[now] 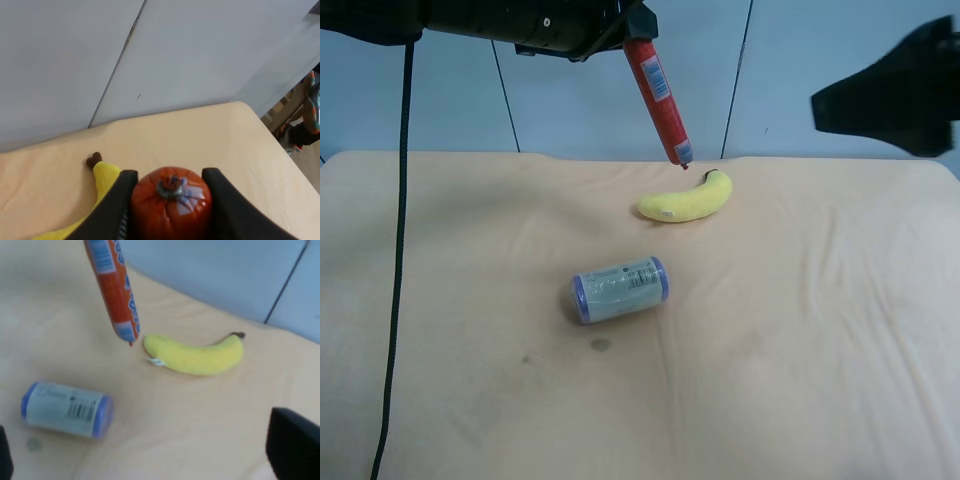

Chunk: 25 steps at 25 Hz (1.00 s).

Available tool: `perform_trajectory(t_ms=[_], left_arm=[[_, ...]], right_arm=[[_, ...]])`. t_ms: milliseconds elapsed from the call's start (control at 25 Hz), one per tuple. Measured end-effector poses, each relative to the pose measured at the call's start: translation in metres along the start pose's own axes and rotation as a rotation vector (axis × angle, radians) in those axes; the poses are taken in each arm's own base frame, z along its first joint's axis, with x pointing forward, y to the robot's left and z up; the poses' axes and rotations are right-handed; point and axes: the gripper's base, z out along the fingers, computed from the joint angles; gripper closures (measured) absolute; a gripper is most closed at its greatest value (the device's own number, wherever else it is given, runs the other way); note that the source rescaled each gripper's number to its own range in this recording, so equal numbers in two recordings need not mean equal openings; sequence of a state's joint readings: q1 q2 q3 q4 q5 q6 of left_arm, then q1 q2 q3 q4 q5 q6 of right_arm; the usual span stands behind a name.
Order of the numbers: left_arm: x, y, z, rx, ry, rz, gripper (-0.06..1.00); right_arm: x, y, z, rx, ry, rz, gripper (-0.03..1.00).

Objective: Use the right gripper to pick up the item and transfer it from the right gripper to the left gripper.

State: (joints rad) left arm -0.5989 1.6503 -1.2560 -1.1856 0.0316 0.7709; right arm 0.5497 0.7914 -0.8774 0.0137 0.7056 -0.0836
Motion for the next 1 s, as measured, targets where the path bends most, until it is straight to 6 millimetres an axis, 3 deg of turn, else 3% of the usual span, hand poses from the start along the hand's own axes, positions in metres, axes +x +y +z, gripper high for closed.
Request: perform_trajectory(t_ms=[200, 440, 680, 1000], left_arm=[[0.0, 0.0, 0.0, 0.0, 0.0, 0.0, 0.94], [0.0, 0.0, 0.0, 0.0, 0.0, 0.0, 0.94], [0.0, 0.0, 0.0, 0.0, 0.0, 0.0, 0.94], [0.0, 0.0, 0.0, 0.0, 0.0, 0.0, 0.94]], right_arm=[[0.018, -0.002, -0.043, 0.04, 0.018, 0.033, -0.03], [0.054, -0.003, -0.079, 0.078, 0.06, 0.088, -0.03], [0.106, 0.004, -0.093, 0.055, 0.019, 0.151, -0.03], [0.148, 0.011, -0.102, 0.008, -0.077, 0.182, -0.03]])
